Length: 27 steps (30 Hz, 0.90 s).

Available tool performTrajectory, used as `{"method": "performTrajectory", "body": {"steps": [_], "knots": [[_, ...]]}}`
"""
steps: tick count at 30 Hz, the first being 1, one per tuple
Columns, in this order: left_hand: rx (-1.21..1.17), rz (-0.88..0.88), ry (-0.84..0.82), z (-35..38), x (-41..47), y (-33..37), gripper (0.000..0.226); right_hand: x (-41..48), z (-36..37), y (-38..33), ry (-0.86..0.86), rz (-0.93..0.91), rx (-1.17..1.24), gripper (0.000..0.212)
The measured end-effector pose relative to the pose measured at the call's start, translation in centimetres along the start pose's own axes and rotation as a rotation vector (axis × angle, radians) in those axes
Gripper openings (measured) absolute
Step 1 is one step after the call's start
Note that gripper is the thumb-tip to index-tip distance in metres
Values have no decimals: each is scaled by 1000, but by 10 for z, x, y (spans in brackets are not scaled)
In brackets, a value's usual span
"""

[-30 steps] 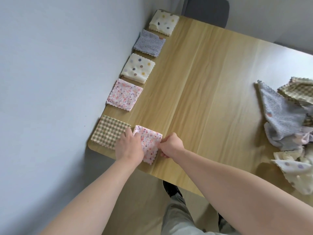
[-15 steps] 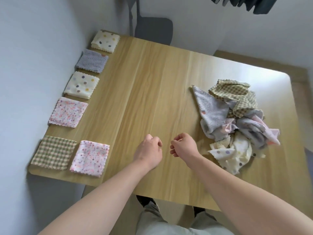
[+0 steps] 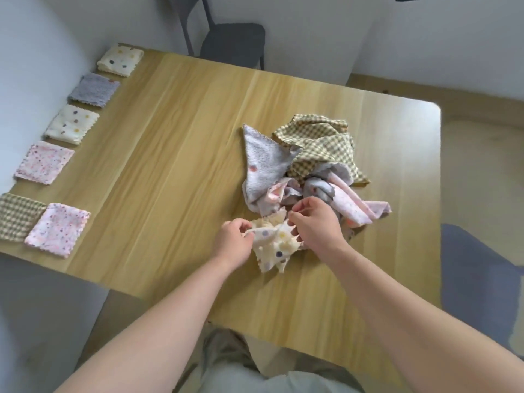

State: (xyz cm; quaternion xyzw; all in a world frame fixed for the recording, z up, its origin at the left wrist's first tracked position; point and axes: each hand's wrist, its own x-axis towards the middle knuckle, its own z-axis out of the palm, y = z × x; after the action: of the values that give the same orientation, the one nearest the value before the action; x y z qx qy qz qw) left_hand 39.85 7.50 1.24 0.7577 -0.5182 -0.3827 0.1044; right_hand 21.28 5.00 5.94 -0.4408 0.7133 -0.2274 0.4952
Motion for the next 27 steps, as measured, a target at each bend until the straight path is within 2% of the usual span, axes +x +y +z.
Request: {"method": "performTrajectory", "body": {"steps": [3, 6, 8, 15, 19, 23, 27], "knots": [[47, 7, 119, 19, -32, 23, 18, 0, -33, 16, -103, -144, -284, 18], [165, 70, 64, 34, -52, 42, 25, 3, -41, 27, -286, -270, -691, 52], [167, 16, 43, 44, -61, 49, 33, 8, -36, 32, -406, -311, -764, 60], [16, -142, 124, 42, -100, 53, 41, 10, -31, 26, -413, -433, -816, 38], [-45, -155, 206, 32, -127, 60, 47, 1, -41, 3, -383, -617, -807, 23], [-113, -115, 296, 24, -147, 77, 54, -20, -61, -24, -356, -811, -649, 12], [-177, -82, 394, 25, -170, 101, 61, -45, -93, -34, -387, -896, -508, 11]]}}
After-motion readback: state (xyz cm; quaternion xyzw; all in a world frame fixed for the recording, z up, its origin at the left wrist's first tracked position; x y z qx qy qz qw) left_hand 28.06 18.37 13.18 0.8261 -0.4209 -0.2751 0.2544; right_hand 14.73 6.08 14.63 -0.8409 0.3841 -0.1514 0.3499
